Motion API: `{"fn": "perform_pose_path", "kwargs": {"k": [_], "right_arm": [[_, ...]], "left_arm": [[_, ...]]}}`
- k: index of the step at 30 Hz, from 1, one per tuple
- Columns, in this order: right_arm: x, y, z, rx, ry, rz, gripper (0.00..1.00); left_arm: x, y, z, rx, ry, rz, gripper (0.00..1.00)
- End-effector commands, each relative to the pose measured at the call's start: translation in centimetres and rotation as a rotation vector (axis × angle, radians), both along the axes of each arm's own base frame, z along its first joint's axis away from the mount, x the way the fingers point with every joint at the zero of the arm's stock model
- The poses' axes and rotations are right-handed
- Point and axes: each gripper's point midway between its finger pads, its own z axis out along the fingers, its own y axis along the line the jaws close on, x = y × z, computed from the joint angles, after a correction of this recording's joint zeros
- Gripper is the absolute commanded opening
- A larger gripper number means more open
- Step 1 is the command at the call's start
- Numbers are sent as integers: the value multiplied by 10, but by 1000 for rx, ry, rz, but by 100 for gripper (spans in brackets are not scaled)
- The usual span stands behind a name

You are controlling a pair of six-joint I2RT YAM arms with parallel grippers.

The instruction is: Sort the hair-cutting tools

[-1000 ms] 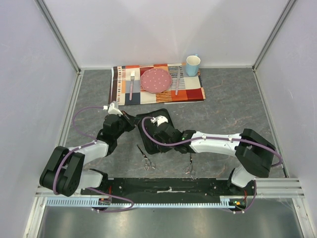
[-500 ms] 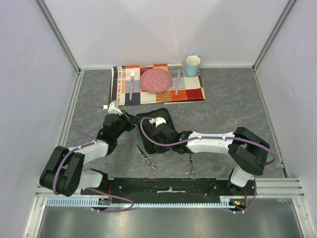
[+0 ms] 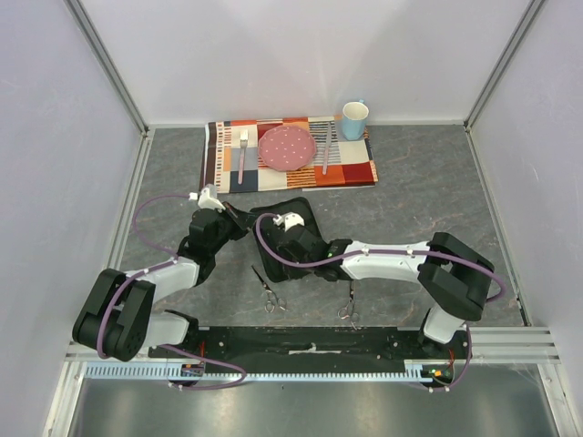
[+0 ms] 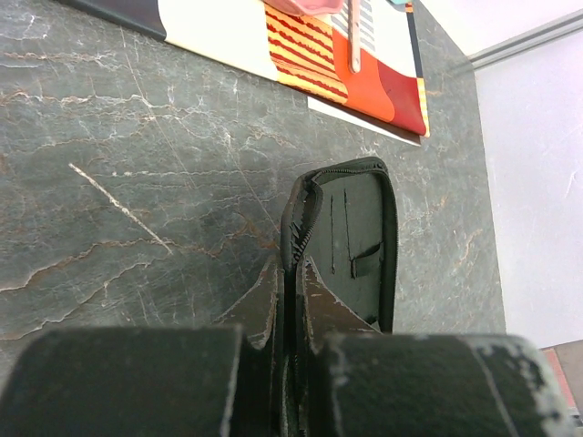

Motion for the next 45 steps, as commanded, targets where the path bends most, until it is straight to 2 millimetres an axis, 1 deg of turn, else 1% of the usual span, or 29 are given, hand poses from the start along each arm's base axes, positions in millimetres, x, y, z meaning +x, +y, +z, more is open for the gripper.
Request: {"fn": "perform_pose_path", "kwargs": {"k": [1,5,10,13,18,19,20,21,22,23,24,25,26,27,28,29,30,31,32,33,34,35,36,37,39,40,43,44,45], "right_arm": [[30,20,32,76,-95,-34,0],[36,25,33,79,-96,-33,0],[31,25,31,74,-78,-18,0],[29,15,36,60,-86,-28,0],[27,-16,57,-16,-132,-51,0],[30,-24,60,-47,-160,-60,10],[30,-35,65,-76,-174,-73,16],[32,-42,67,-100,-189,-83,22],[35,-50,73,-118,-211,-94,30],[38,-64,71,-162,-225,-124,33],[40,-70,72,-175,-232,-131,36],[44,-80,72,-188,-232,-148,39],[45,-87,71,-204,-227,-153,41],[46,-92,71,-212,-226,-161,42],[47,-102,71,-231,-219,-171,44],[48,-109,71,-251,-224,-174,45],[47,-113,71,-266,-226,-178,46],[43,-122,70,-297,-211,-178,47],[41,-127,70,-315,-207,-182,48],[39,-133,68,-334,-198,-194,49],[32,-143,64,-368,-175,-199,50],[28,-149,60,-379,-161,-207,50],[23,-151,56,-365,-133,-235,51],[14,-160,48,-372,-111,-245,51],[3,-164,38,-339,-59,-289,52],[-4,-171,30,-339,-35,-303,53],[-20,-177,14,-311,26,-333,53],[-23,-179,11,-306,35,-338,53],[-26,-183,6,-304,43,-350,53]], "left_arm": [[5,-6,21,4,-72,-33,2],[6,-5,21,5,-72,-30,2],[7,-5,23,7,-80,-30,2],[8,-6,24,15,-80,-32,2],[14,-9,22,36,-46,-48,2],[15,-9,21,44,-38,-50,2],[14,-9,14,75,-9,-62,2],[20,-11,20,88,-12,-71,2],[21,-13,14,107,14,-86,2],[20,-12,5,148,48,-108,2],[27,-18,15,157,31,-134,2],[30,-18,3,192,59,-155,2],[30,-21,-1,208,81,-178,2],[36,-30,6,204,64,-223,2],[38,-33,-6,227,88,-258,2],[41,-37,-10,231,98,-285,2],[46,-47,-1,221,87,-339,2],[48,-51,-3,239,84,-379,2],[50,-55,-17,248,121,-414,2],[52,-65,-8,231,120,-478,2],[54,-70,-11,240,120,-524,2],[54,-73,-22,238,158,-551,2],[59,-78,-16,226,149,-576,2],[59,-79,-18,221,159,-581,2],[59,-79,-22,214,169,-571,2],[59,-80,-21,202,164,-560,2],[55,-76,-25,189,186,-523,2],[52,-73,-30,187,204,-507,2],[51,-74,-28,168,213,-489,2]]}}
